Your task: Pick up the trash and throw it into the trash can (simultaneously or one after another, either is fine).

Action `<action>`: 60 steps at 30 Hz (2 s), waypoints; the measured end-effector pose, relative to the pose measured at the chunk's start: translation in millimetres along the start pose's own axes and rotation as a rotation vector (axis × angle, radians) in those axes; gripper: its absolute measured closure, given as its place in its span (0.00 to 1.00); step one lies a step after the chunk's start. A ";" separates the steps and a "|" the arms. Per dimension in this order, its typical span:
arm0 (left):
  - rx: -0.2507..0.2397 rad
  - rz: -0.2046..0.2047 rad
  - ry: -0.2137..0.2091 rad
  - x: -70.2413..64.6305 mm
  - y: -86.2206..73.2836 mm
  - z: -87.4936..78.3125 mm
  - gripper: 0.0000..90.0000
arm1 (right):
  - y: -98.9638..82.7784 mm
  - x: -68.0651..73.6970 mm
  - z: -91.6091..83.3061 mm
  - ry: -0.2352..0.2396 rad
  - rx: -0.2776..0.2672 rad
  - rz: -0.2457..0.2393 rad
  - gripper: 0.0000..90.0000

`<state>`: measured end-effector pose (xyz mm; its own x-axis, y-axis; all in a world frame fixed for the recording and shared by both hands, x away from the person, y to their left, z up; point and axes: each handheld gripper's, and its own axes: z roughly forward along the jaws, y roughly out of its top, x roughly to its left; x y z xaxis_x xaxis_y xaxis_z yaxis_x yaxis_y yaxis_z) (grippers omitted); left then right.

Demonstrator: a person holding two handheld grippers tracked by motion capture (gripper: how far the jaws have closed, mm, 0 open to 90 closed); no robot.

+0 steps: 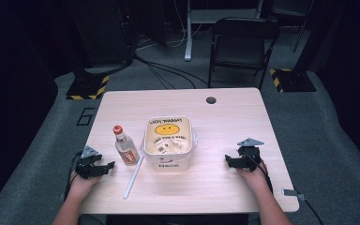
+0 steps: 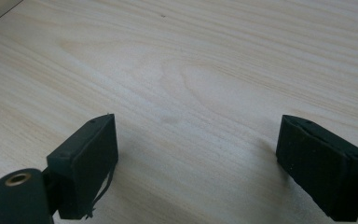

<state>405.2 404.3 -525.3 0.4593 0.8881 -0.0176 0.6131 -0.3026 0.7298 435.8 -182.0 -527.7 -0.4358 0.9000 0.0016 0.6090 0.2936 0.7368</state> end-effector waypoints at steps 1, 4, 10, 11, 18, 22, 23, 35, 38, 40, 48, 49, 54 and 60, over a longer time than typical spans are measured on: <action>0.011 -0.008 -0.013 -0.2 0.9 -2.0 0.35 | -0.2 0.2 -0.3 0.001 0.001 0.003 0.13; 0.028 -0.015 -0.035 0.8 2.8 -3.5 0.38 | -0.2 0.4 -0.3 0.000 0.001 0.004 0.13; 0.018 -0.010 -0.045 -0.4 7.2 -8.6 0.42 | 0.2 0.6 0.4 -0.005 -0.001 0.007 0.13; 0.020 -0.011 -0.050 -0.2 9.0 -10.5 0.43 | 0.2 0.6 0.4 -0.006 -0.001 0.008 0.13; 0.005 -0.021 -0.049 -4.3 19.1 -20.8 0.44 | 0.2 0.7 0.4 -0.006 -0.001 0.008 0.13; 0.007 -0.024 -0.058 -6.5 23.8 -25.3 0.44 | 0.2 0.7 0.3 -0.005 0.000 0.008 0.13; 0.007 -0.023 -0.062 -6.6 25.1 -27.1 0.44 | 0.2 0.7 0.4 -0.006 -0.001 0.008 0.13; -0.047 -0.007 -0.112 -11.5 48.9 -59.6 0.47 | 0.2 0.7 0.3 -0.004 -0.001 0.008 0.13; -0.042 0.006 -0.120 -16.0 53.4 -64.0 0.48 | -0.2 0.3 -0.1 0.001 0.001 0.002 0.13; -0.036 0.026 -0.123 -19.7 57.5 -66.9 0.48 | -0.2 0.4 -0.1 0.001 0.001 0.002 0.13; -0.073 0.062 -0.161 -29.1 75.3 -82.6 0.46 | -0.6 0.3 -0.6 0.003 0.001 -0.004 0.13; -0.072 0.074 -0.163 -29.3 78.0 -84.2 0.45 | -0.6 0.6 -0.8 0.003 0.002 -0.001 0.13; -0.086 0.091 -0.168 -31.1 91.1 -92.8 0.44 | -0.7 0.6 -0.8 0.003 0.002 -0.002 0.13; -0.098 0.104 -0.185 -35.5 103.7 -98.4 0.43 | -0.8 0.9 -0.8 0.003 0.001 0.000 0.13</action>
<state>389.2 375.5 -381.7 0.6325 0.7725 -0.0569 0.4948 -0.3465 0.7969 434.4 -181.7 -527.7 -0.4375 0.8992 0.0035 0.6094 0.2936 0.7364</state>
